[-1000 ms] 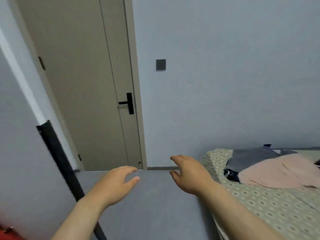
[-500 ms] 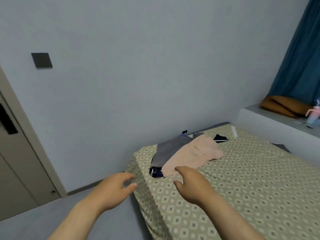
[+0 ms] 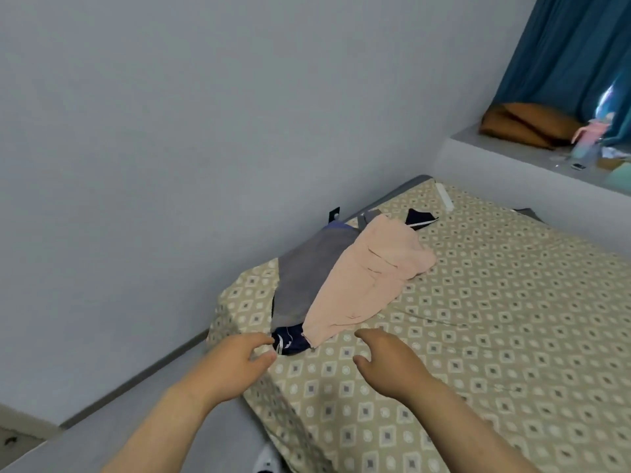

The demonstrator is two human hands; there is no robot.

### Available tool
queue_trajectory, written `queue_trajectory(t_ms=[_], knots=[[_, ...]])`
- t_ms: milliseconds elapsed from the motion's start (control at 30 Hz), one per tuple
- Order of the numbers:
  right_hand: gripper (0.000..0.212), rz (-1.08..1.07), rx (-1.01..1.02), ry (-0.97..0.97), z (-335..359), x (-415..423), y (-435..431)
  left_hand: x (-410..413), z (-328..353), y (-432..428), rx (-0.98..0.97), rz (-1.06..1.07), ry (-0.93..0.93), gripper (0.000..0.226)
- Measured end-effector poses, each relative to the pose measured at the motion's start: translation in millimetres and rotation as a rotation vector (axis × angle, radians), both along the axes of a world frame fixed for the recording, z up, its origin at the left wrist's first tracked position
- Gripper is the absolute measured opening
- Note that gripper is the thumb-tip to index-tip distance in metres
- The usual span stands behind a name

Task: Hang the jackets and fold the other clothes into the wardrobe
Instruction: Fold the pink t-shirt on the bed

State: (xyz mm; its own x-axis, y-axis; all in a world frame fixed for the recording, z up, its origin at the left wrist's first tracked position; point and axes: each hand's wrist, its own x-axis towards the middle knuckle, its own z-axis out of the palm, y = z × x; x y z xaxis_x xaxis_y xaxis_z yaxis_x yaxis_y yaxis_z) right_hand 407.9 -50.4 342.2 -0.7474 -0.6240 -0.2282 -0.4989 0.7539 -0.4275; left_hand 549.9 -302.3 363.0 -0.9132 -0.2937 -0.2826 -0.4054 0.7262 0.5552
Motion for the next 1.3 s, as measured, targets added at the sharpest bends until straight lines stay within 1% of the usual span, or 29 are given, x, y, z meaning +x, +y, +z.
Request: queue_trajectory(t_ms=[100,167,267,367,467,567,633,700,767,867,933,967,1033,1067,1100,1133,1233,1267,1300], knots=[[0.044,-0.048,0.08,-0.1,-55,-47,-58,-59,-53,-60,0.063,-0.032,-0.072,0.035],[0.039,-0.076,0.152,-0.165,-87,-71,-90,-90,-87,-92,0.11,-0.073,-0.141,0.03],[0.037,-0.087,0.28,-0.327,-142,-103,-145,-139,-150,-141,0.158,-0.153,-0.256,0.027],[0.036,-0.1,0.371,-0.418,-193,-128,-188,-188,-209,-171,0.154,-0.255,-0.341,0.029],[0.036,-0.192,0.424,-0.506,-240,-148,-215,-232,-263,-178,0.196,-0.305,-0.401,0.029],[0.03,-0.402,0.36,-0.631,-283,-165,-236,-262,-305,-175,0.25,-0.311,-0.41,0.025],[0.03,-0.627,0.248,-0.702,-314,-171,-244,-273,-329,-174,0.278,-0.323,-0.434,0.023],[0.029,-0.861,0.168,-0.712,-338,-174,-243,-277,-344,-172,0.249,-0.353,-0.435,0.024],[0.023,-1.045,0.09,-0.726,-355,-173,-237,-278,-356,-171,0.165,-0.416,-0.396,0.024],[0.017,-1.289,-0.255,-0.815,-346,-172,-224,-284,-356,-164,0.07,-0.478,-0.306,0.02],[0.018,-1.344,-0.384,-0.808,-319,-175,-211,-290,-347,-153,0.083,-0.492,-0.285,0.011],[0.02,-1.325,-0.453,-0.807,-302,-175,-205,-294,-339,-144,0.098,-0.524,-0.285,0.015],[0.026,-1.232,-0.595,-0.828,-269,-174,-197,-301,-326,-122,0.167,-0.595,-0.266,0.053],[0.023,-1.198,-0.656,-0.834,-252,-175,-193,-306,-317,-111,0.204,-0.61,-0.237,0.067],[0.018,-1.176,-0.701,-0.821,-234,-176,-188,-313,-306,-98,0.229,-0.626,-0.183,0.072],[0.016,-1.167,-0.738,-0.799,-218,-178,-184,-319,-295,-86,0.244,-0.634,-0.125,0.069],[0.037,-1.191,-0.868,-0.763,-173,-185,-160,-334,-257,-54,0.302,-0.57,0.122,0.036],[0.041,-1.188,-0.931,-0.769,-155,-188,-150,-339,-240,-44,0.31,-0.524,0.202,0.03],[0.045,-1.179,-0.987,-0.778,-137,-191,-141,-342,-226,-35,0.302,-0.487,0.262,0.028]])
